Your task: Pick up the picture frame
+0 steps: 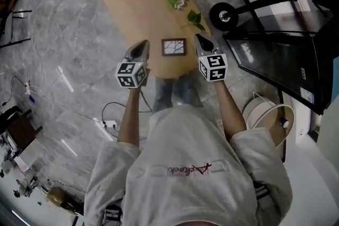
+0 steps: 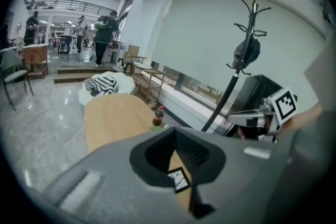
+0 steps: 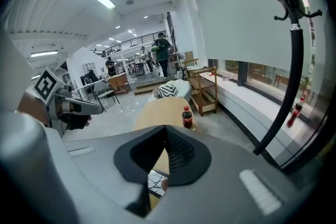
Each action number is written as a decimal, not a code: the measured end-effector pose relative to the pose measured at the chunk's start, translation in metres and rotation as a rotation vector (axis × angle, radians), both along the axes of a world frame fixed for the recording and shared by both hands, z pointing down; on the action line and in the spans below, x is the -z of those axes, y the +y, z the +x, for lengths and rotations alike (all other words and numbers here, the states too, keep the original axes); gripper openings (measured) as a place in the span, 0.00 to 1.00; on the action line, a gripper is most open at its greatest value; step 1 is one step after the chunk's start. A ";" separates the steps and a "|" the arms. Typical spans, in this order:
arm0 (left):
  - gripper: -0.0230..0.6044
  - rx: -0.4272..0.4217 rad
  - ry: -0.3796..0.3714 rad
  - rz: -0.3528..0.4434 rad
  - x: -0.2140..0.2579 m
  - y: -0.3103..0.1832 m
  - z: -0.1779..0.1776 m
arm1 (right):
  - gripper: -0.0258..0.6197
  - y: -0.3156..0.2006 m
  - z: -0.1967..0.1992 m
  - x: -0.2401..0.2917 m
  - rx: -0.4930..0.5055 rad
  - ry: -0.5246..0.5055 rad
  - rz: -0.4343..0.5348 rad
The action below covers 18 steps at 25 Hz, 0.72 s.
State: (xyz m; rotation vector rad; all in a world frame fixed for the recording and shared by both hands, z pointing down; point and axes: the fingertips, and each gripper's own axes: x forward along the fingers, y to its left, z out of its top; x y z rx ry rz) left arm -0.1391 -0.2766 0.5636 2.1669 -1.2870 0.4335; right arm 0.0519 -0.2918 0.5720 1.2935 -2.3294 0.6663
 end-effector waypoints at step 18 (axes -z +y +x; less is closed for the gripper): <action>0.04 0.002 0.024 -0.168 -0.124 0.068 0.013 | 0.05 0.092 0.004 -0.131 0.008 0.017 -0.204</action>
